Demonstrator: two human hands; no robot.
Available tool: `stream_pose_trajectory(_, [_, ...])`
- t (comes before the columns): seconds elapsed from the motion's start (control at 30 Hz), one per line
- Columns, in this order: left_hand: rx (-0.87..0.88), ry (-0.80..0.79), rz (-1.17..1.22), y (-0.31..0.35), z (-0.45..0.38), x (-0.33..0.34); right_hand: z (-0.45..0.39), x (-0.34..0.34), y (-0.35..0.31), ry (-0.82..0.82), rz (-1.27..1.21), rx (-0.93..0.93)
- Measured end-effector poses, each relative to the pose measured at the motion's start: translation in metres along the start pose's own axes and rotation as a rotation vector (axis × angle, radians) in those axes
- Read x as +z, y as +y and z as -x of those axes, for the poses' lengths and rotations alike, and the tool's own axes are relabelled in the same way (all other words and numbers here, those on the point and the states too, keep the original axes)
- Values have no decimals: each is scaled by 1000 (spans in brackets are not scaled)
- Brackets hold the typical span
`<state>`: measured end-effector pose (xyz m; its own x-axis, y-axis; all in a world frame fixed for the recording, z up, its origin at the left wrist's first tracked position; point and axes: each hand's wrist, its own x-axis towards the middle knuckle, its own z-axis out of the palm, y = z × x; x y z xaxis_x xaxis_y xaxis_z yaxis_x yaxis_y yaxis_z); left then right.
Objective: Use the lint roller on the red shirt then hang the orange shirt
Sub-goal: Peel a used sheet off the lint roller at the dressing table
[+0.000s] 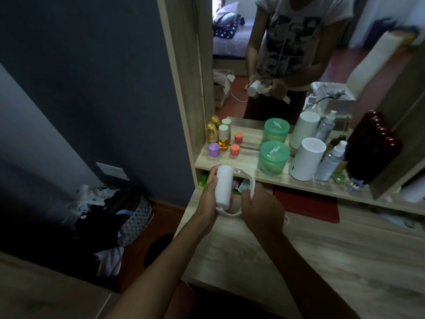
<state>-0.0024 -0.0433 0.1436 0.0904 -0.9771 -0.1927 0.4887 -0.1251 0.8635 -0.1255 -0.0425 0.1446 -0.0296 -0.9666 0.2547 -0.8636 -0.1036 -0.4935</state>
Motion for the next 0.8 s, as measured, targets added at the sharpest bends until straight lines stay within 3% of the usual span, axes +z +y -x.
stream_pose_trajectory(0.13, [-19,5,-10,-4,1,0,-2,-6,-5,41,16,-46])
stream_pose_trajectory(0.33, [2,19,-101,1,1,2,-10,-17,-8,-63,65,-5])
stream_pose_trajectory(0.5, [-26,102,-244,-7,4,5,-29,-11,-4,-186,-322,-127])
stream_pose_trajectory(0.63, [-10,94,-343,-6,7,10,-42,-5,1,-213,-358,-206])
stream_pose_trajectory(0.8, [0,19,-356,6,7,12,-44,-10,-1,-157,-495,-138])
